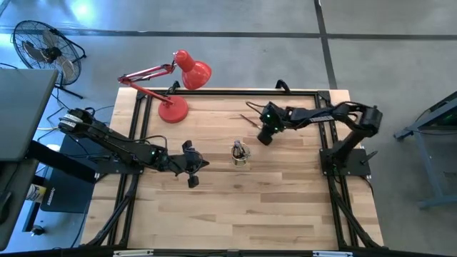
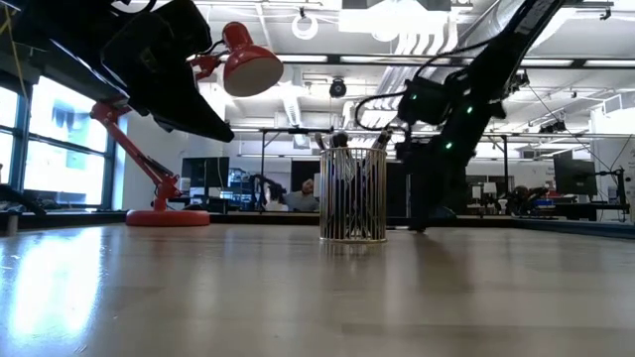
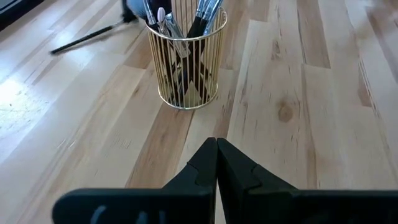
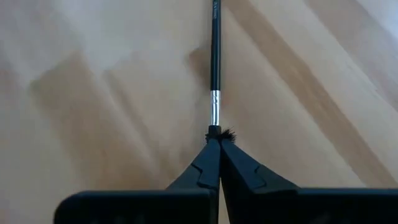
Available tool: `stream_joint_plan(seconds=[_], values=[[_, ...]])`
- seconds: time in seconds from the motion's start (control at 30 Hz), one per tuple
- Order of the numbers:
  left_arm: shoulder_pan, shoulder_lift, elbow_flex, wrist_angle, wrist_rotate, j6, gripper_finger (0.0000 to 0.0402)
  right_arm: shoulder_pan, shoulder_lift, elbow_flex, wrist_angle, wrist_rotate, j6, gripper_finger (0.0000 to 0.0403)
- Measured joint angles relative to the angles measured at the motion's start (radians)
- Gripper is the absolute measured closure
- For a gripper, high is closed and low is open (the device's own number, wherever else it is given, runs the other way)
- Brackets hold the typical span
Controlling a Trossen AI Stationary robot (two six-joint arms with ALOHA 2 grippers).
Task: Put items in baskets/containers
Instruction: Put the brow brush into the wire organizer
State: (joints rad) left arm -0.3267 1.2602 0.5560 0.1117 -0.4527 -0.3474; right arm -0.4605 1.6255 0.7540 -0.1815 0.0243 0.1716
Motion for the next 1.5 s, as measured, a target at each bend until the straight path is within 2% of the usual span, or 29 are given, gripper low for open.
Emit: stream_joint_plan(seconds=[0.17, 0.4, 0.5, 0.63, 0.83, 1.07, 1.3, 1.5], values=[[0.0, 0.0, 0.0, -0.001, -0.007, 0.002, 0.0401, 0.07, -0.192, 0.001, -0.23, 0.079, -0.016, 0.0402], [0.0, 0.0, 0.0, 0.014, 0.028, 0.002, 0.0401, 0.186, -0.474, 0.004, -0.477, 0.083, 0.087, 0.0403], [0.0, 0.0, 0.0, 0.015, 0.029, 0.002, 0.0401, 0.241, -0.551, 0.047, -0.64, 0.117, 0.159, 0.0403], [0.0, 0.0, 0.0, 0.019, 0.043, 0.002, 0.0401, 0.332, -0.573, 0.165, -0.885, 0.191, 0.239, 0.0403], [0.0, 0.0, 0.0, 0.019, 0.045, 0.002, 0.0401, 0.469, -0.486, 0.404, -1.072, 0.223, 0.322, 0.0403], [0.0, 0.0, 0.0, 0.018, 0.046, 0.003, 0.0401, 0.577, -0.239, 0.711, -1.235, 0.223, 0.285, 0.0403], [0.0, 0.0, 0.0, 0.017, 0.045, 0.003, 0.0401, 0.602, 0.021, 0.956, -1.325, 0.114, 0.161, 0.0403], [0.0, 0.0, 0.0, 0.017, 0.051, 0.003, 0.0401, 0.583, 0.18, 1.112, -1.389, 0.064, 0.081, 0.0403]])
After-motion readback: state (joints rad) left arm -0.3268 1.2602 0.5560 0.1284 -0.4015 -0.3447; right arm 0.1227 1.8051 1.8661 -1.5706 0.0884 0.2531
